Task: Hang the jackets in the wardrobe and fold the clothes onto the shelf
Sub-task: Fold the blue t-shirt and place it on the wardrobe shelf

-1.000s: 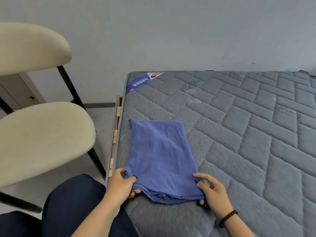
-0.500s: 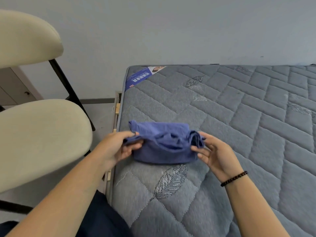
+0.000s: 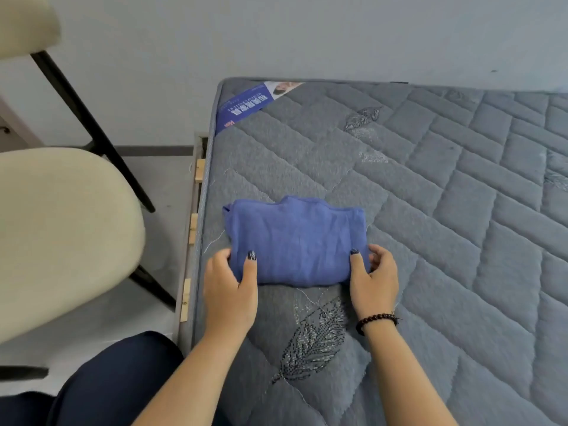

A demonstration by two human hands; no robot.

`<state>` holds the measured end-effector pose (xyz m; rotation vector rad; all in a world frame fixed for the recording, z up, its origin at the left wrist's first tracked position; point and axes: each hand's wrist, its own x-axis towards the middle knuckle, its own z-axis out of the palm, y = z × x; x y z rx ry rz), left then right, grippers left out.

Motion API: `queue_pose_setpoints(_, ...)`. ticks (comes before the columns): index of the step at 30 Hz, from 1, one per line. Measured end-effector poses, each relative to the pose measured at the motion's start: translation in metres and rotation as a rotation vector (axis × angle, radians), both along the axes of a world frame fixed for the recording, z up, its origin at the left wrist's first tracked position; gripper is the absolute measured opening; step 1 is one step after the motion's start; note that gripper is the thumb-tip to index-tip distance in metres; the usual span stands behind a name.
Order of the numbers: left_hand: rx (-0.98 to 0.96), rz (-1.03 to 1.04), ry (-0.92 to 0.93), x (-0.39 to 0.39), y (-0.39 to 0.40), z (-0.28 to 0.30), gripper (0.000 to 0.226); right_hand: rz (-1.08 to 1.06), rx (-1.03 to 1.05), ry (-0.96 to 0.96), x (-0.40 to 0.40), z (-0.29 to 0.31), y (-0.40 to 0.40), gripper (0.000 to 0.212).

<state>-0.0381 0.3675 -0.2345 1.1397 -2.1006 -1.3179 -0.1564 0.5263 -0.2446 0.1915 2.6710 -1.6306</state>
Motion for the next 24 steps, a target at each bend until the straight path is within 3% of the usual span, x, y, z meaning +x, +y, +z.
queue_pose_setpoints(9,0.009,0.100,-0.005,-0.005,-0.012,0.010,0.020,0.043,0.088,0.111,0.015,-0.004,0.003,0.016)
queue_pose_setpoints(12,-0.018,0.069,-0.090,-0.002,-0.014,0.005,0.016,0.091,0.120,0.150,0.008,-0.007,0.013,0.020)
queue_pose_setpoints(15,-0.046,0.069,-0.102,-0.002,-0.016,0.003,0.007,0.109,0.146,0.044,0.001,-0.006,0.017,0.028)
queue_pose_setpoints(20,0.280,0.100,-0.078,-0.015,-0.027,0.022,0.027,0.124,-0.186,-0.316,-0.037,0.012,0.019,0.050)
queue_pose_setpoints(24,0.568,-0.022,-0.184,-0.032,-0.048,0.030,0.040,0.309,-0.173,-0.484,-0.060,0.014,0.013,0.053)
